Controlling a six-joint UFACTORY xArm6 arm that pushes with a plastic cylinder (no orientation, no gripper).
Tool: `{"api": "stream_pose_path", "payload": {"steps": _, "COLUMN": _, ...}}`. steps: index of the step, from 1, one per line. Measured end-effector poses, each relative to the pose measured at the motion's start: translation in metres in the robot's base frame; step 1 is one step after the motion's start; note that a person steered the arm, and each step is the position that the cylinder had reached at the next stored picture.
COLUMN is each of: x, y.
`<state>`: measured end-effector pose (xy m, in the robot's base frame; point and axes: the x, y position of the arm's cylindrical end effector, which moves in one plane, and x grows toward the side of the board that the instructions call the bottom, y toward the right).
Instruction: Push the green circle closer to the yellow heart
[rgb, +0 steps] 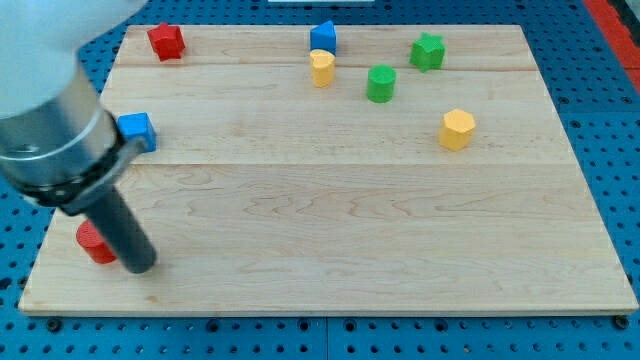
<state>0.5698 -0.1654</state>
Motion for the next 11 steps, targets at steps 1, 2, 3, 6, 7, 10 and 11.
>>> {"api": "stream_pose_path", "payload": {"steps": 1, "x": -0.035, "y": 0.071}}
{"api": "stream_pose_path", "payload": {"steps": 2, "x": -0.089, "y": 0.09}}
{"api": "stream_pose_path", "payload": {"steps": 3, "x": -0.149, "y": 0.148}}
{"api": "stream_pose_path", "payload": {"steps": 6, "x": -0.232, "y": 0.315}}
{"api": "stream_pose_path", "payload": {"steps": 7, "x": -0.251, "y": 0.269}}
{"api": "stream_pose_path", "payload": {"steps": 10, "x": -0.289, "y": 0.248}}
{"api": "stream_pose_path", "payload": {"steps": 11, "x": -0.292, "y": 0.213}}
